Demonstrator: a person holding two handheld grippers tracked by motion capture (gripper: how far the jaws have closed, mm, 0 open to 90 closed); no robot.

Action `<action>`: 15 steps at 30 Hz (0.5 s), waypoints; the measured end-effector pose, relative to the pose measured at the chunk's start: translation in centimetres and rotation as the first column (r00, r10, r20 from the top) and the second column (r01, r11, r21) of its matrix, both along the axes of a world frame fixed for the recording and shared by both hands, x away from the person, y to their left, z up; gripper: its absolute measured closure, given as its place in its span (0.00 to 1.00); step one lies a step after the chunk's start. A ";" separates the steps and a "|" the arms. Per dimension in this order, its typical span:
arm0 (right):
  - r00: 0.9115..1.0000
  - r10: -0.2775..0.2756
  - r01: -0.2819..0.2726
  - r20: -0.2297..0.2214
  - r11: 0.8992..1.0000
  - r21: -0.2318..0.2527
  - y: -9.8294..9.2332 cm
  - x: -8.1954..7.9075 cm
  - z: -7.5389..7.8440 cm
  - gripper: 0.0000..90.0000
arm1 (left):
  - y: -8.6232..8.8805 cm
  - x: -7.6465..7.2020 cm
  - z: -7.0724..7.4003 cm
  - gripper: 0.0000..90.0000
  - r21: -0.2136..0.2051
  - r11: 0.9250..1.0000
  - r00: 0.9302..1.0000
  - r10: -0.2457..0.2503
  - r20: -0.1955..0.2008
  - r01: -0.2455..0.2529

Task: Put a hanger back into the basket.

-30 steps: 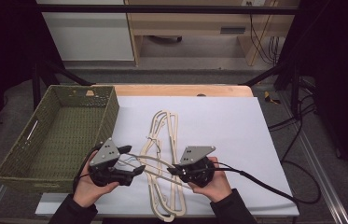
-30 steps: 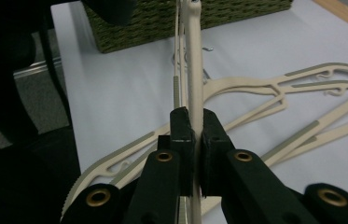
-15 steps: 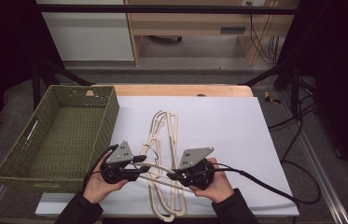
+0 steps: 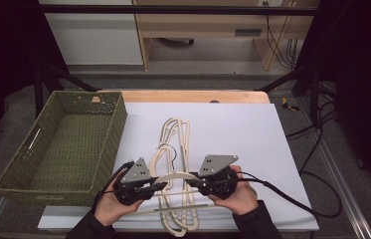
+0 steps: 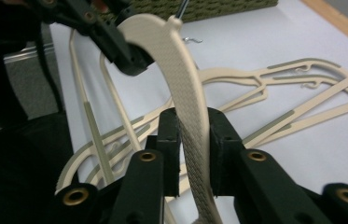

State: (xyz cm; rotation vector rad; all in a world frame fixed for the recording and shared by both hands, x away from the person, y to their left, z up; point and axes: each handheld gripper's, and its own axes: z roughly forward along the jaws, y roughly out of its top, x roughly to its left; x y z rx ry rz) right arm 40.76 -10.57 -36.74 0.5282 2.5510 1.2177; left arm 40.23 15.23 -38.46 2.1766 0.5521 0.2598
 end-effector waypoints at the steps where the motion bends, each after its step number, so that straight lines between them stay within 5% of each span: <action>1: 1.000 0.000 0.000 0.000 1.000 0.000 0.0 0.0 0.0 0.84 | 0.0 0.0 0.0 0.89 0.000 1.000 1.000 0.000 0.000 0.000; 12: 0.998 -0.060 0.059 0.027 0.998 0.015 -0.3 0.5 -0.5 0.63 | -0.5 -0.8 0.2 0.96 -0.039 0.998 0.998 -0.051 -0.035 0.050; 15: 0.995 -0.082 0.078 0.055 0.995 0.069 -0.7 0.4 -0.2 0.52 | -0.2 -1.1 0.6 0.96 -0.054 0.998 1.000 -0.019 -0.017 0.018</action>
